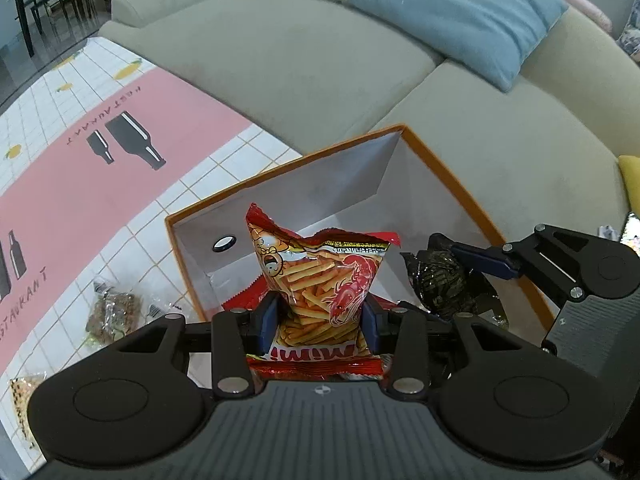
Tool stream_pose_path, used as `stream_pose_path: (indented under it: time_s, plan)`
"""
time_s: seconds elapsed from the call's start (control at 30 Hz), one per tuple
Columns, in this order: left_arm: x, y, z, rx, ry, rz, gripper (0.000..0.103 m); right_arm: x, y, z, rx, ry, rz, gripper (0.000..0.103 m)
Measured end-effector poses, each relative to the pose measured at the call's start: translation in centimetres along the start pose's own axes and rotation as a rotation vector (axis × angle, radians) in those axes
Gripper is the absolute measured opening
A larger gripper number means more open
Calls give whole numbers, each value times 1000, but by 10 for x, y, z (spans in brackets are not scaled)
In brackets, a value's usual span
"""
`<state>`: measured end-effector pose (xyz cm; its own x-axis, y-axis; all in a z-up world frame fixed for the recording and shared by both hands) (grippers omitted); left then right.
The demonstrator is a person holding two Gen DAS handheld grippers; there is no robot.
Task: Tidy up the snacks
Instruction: 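Lower both snacks into the box and open both tools, then move both tools back to the remaining snacks on the tablecloth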
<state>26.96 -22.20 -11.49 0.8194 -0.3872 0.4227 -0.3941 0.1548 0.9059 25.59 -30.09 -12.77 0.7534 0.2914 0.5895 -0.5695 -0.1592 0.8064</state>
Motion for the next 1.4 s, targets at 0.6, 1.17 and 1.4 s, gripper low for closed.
stream_pose_path:
  time_s: [0.6, 1.17, 1.4]
  plan:
    - [-3, -38, 0, 33, -57, -89, 49, -3, -35, -6, -16, 81, -106, 55]
    - [-6, 2, -4, 39, -43, -12, 69, 1, -10, -22, -66, 109, -118, 62]
    - [-12, 46, -15, 57, -6, 70, 69, 11, 20, -35, -92, 89, -96, 63]
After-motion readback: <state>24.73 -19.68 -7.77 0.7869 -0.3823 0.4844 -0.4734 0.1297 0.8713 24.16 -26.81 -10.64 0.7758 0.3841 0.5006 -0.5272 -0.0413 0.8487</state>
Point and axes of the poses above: each gripper's, at about its wrist camera, not at the fingertips, and y roughly against the way its jaws point, z to its right, x to its top, the point moved 9 cm from there along -y, roughly the way its jaws point, and after that the axes turned 6 degrees about x, right-handed, at the moved point
